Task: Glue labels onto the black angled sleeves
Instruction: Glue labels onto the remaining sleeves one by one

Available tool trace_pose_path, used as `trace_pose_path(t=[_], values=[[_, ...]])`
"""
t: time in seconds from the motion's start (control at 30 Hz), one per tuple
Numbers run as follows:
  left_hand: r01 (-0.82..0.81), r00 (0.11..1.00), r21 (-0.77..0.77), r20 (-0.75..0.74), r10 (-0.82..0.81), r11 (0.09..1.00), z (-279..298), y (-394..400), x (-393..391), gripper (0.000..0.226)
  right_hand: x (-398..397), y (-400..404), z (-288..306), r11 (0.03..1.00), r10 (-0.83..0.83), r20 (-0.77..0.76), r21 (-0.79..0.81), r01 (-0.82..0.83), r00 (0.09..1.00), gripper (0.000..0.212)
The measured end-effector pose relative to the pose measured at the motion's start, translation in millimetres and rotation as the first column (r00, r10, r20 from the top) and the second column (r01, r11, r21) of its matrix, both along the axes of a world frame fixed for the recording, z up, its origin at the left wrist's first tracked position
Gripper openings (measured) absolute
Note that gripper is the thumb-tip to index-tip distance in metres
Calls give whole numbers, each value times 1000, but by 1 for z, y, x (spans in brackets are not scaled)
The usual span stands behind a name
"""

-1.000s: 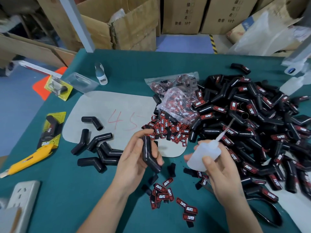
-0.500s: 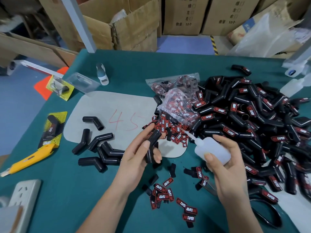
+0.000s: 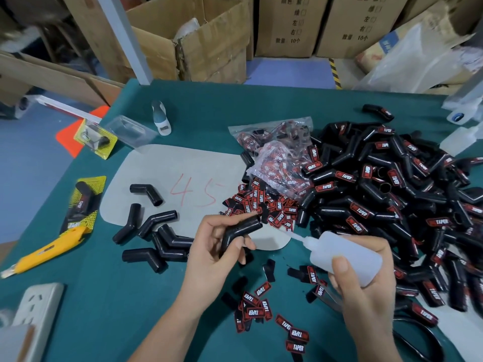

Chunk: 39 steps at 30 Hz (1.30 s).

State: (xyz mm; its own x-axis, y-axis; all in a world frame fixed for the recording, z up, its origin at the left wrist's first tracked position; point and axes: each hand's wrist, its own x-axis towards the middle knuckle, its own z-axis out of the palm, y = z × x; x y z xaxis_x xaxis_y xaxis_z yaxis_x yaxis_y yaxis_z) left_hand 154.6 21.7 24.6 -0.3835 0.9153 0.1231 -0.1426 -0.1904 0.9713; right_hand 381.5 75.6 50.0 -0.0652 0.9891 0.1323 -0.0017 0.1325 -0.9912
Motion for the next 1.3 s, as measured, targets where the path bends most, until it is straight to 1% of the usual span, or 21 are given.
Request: trace_pose_path(t=[0.07,0.13,0.23,0.37,0.57,0.7,1.03,1.13,1.3], values=[[-50,998,25,-40,51,998,2,0,1,20,-4,-3,4,994,-15,53,108,9,998,30],[-94,987,61,-125,101,994,2,-1,1,22,-8,-7,9,979,3,89,203,-21,996,33],[-113,969,67,-215,125,991,1,-3,1,27,-13,-9,11,966,11,147,254,-49,989,40],[-125,966,20,-226,126,992,1,-4,2,29,-13,-10,12,963,2,158,264,-45,987,42],[-90,976,61,-194,100,994,5,-4,5,32,-13,-10,13,966,9,149,253,-47,989,40],[-82,973,81,-208,97,993,5,-5,5,32,-13,-9,11,970,2,149,241,-38,989,39],[-86,970,77,-221,101,993,4,-5,4,34,-13,-11,11,974,13,141,221,-44,990,40],[-83,965,77,-242,99,994,4,-6,4,34,-11,-12,9,978,10,120,204,-34,993,38],[-81,953,79,-287,100,994,4,-5,3,37,-10,-13,9,975,7,133,219,-36,991,39]])
